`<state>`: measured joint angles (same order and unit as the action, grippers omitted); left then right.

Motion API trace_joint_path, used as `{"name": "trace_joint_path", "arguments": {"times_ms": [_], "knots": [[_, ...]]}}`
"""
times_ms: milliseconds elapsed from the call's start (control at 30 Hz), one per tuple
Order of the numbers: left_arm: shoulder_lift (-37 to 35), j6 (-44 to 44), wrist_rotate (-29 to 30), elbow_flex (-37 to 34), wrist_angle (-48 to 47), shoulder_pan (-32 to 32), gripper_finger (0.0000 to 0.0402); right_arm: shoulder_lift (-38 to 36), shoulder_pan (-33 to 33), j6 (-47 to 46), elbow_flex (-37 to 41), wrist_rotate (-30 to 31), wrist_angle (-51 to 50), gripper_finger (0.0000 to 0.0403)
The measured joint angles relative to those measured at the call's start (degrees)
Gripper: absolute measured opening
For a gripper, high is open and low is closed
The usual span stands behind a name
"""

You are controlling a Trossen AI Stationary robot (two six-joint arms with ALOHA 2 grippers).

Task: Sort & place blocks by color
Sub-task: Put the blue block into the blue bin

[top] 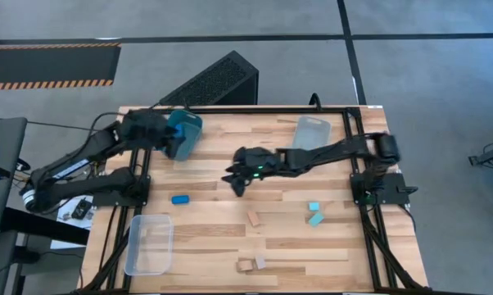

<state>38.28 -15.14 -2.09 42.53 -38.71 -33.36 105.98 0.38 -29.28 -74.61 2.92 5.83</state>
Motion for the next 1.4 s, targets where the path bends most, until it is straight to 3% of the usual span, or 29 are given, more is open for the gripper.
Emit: {"name": "trace_joint_path", "arguments": {"times_ms": [100, 333, 733, 1033, 1400], "knots": [[-3.44, 1.81, -2.16, 0.00, -0.42, 4.09, 0.0213, 6.54, 0.33, 5.51, -6.68, 0.04, 0.81, 0.0234], [-8.03, 5.26, -0.75, -0.01, -5.10, 11.38, 0.0213, 20.69, 1.55, 17.21, -22.70, -0.12, 0.14, 0.0261], [-8.82, 2.04, 1.88, -0.01, -16.27, 12.74, 0.0213, 40.40, 2.93, 26.33, -44.86, -4.53, 0.36, 0.0267], [-8.56, 2.06, 2.18, -0.03, -18.39, 12.74, 0.0213, 47.97, 3.39, 28.53, -49.09, -3.10, -0.40, 0.0267], [-8.32, 1.93, 4.06, -0.05, -18.46, 12.72, 0.0213, 48.21, 2.49, 30.23, -49.09, -4.15, -3.18, 0.0264]]}}
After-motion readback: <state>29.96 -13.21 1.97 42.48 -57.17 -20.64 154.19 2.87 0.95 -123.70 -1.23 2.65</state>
